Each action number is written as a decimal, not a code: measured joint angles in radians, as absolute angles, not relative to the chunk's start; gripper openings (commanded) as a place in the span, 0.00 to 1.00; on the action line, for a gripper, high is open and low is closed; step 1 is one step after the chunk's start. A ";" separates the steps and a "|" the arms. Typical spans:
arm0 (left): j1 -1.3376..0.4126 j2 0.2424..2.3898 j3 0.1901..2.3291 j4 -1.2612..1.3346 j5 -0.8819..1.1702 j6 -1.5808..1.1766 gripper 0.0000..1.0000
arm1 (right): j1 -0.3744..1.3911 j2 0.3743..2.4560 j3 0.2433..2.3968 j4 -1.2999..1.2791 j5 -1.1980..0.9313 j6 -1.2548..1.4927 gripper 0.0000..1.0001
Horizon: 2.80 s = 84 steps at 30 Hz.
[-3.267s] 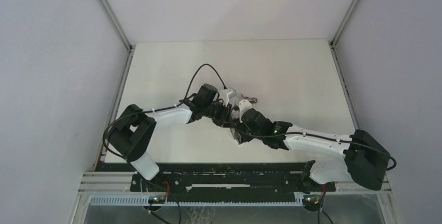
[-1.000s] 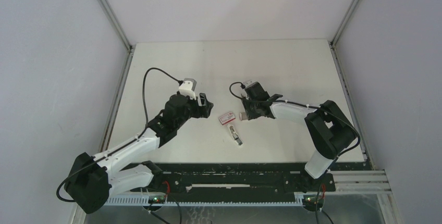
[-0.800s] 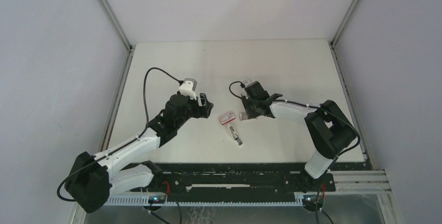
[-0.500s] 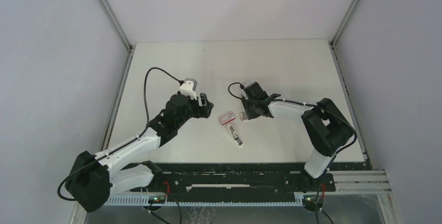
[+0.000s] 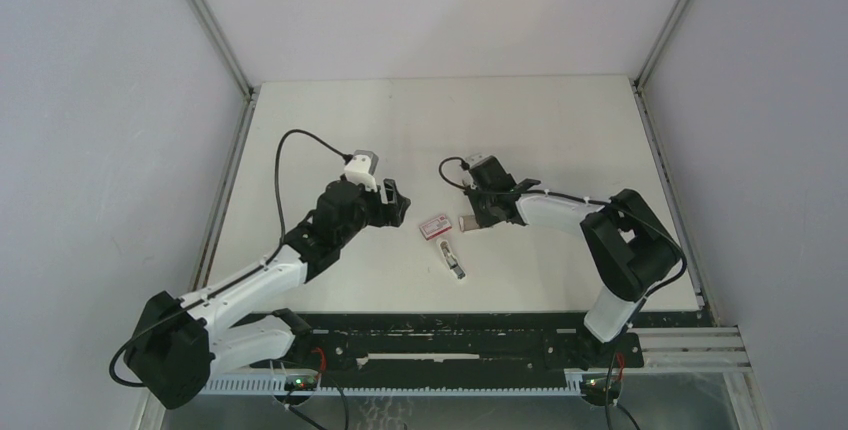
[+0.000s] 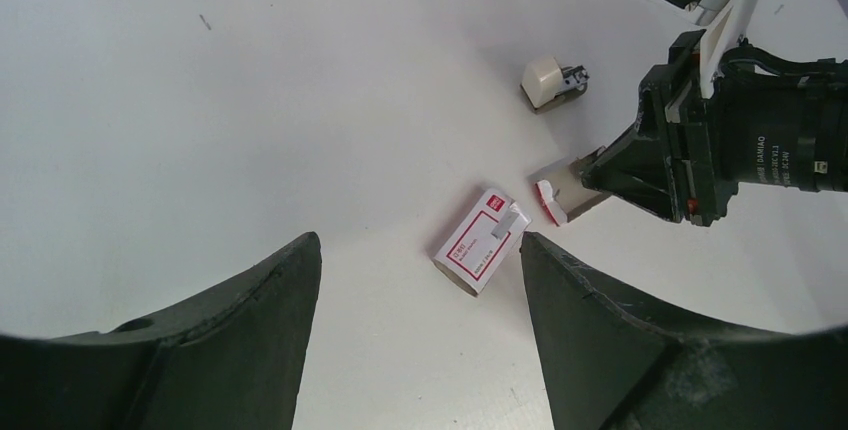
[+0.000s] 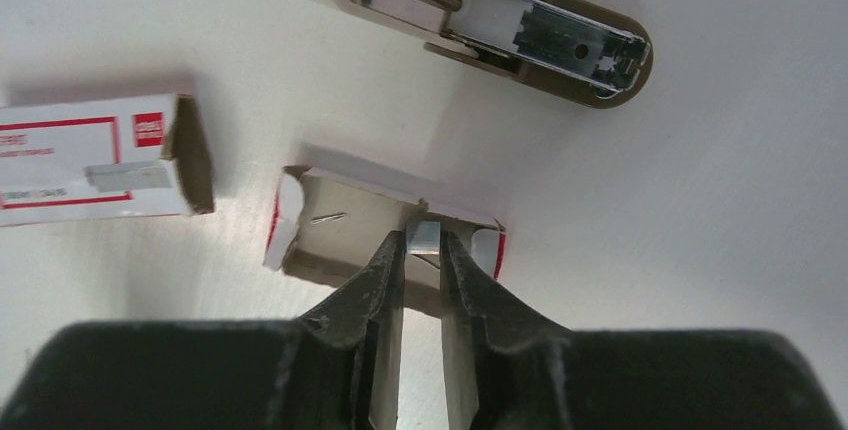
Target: Load the staples into the stapler
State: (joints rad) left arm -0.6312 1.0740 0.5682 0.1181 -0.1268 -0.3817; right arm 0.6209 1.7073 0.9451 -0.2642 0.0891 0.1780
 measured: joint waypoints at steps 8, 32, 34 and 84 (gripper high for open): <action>-0.630 0.968 0.533 0.134 -0.073 -0.396 0.77 | 0.569 1.516 0.945 -0.285 -0.094 0.206 0.14; -1.018 0.825 0.311 0.688 0.142 -0.155 0.75 | 0.477 0.955 0.632 -0.043 -0.872 0.873 0.16; -1.040 0.833 0.311 0.730 0.141 -0.147 0.74 | 0.477 0.945 0.620 0.009 -0.893 0.925 0.17; -1.189 0.924 0.318 0.861 0.010 0.074 0.53 | 0.572 0.952 0.603 0.191 -0.927 1.072 0.17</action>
